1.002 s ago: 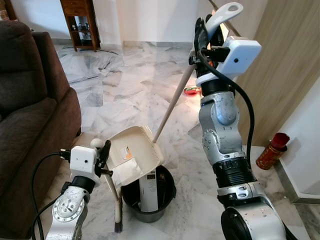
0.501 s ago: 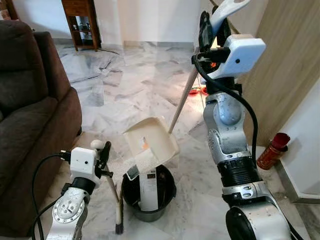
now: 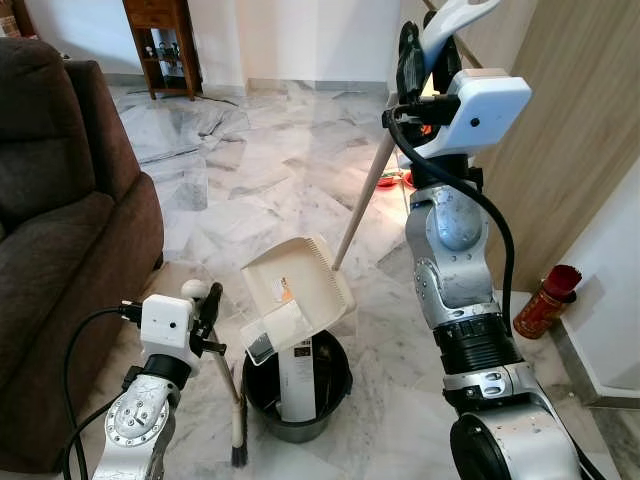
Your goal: Sweep floor
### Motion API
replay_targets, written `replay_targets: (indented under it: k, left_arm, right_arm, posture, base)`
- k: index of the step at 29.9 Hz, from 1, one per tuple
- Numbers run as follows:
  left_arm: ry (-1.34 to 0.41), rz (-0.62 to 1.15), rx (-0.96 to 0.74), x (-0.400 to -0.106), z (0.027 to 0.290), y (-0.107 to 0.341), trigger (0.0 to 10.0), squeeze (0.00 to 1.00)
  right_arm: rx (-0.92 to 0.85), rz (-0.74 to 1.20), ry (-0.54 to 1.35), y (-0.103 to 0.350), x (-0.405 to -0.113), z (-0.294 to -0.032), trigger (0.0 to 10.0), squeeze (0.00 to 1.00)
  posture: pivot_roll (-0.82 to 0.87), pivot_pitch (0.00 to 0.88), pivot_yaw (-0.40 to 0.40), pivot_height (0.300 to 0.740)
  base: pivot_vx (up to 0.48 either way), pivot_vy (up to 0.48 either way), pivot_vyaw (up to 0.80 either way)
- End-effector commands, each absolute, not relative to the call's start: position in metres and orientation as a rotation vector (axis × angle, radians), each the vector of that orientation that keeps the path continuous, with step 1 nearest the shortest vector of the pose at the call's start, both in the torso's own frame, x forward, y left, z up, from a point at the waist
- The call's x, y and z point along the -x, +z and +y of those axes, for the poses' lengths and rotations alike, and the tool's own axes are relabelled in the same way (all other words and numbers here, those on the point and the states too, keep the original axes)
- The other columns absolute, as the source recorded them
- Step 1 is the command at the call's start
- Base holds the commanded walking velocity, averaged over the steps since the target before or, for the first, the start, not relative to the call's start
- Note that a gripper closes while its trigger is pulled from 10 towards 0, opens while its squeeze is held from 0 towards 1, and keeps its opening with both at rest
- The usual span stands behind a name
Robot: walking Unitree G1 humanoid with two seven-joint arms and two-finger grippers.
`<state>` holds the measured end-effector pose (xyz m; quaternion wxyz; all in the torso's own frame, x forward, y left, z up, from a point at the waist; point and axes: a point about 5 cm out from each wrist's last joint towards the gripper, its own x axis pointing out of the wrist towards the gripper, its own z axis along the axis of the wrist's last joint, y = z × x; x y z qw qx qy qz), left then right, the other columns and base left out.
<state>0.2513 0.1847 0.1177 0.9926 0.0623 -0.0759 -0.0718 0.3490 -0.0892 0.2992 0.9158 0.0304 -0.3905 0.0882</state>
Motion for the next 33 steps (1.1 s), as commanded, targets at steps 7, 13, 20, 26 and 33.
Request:
replay_targets:
  k: [7, 13, 20, 26, 33]
  left_arm:
    - [-0.156, -0.220, -0.133, -0.251, 0.181, 0.130, 10.0, 0.00]
    - [-0.186, -0.214, -0.117, -0.249, 0.179, 0.129, 10.0, 0.00]
    - [-0.188, -0.214, -0.117, -0.249, 0.179, 0.129, 10.0, 0.00]
    - [-0.189, -0.213, -0.117, -0.249, 0.179, 0.129, 10.0, 0.00]
    - [-0.185, -0.209, -0.118, -0.249, 0.179, 0.128, 10.0, 0.00]
  right_arm:
    - [-0.078, -0.908, 0.187, 0.318, -0.339, -0.089, 10.0, 0.00]
    - [0.390, -1.073, 0.158, 0.318, -0.327, -0.086, 10.0, 0.00]
    - [0.399, -1.067, 0.158, 0.316, -0.328, -0.086, 10.0, 0.00]
    - [0.425, -1.081, 0.136, 0.315, -0.328, -0.085, 10.0, 0.00]
    - [0.470, -1.027, 0.100, 0.309, -0.335, -0.089, 10.0, 0.00]
  posture:
    - [0.05, 0.016, -0.013, 0.740]
    - [0.05, 0.018, -0.009, 0.740]
    - [0.05, 0.019, -0.008, 0.740]
    - [0.05, 0.018, -0.008, 0.740]
    - [0.05, 0.017, -0.010, 0.740]
  base:
    - [0.000, 0.000, 0.00]
    - [0.000, 0.000, 0.00]
    - [0.000, 0.000, 0.00]
    - [0.000, 0.000, 0.00]
    - [0.000, 0.000, 0.00]
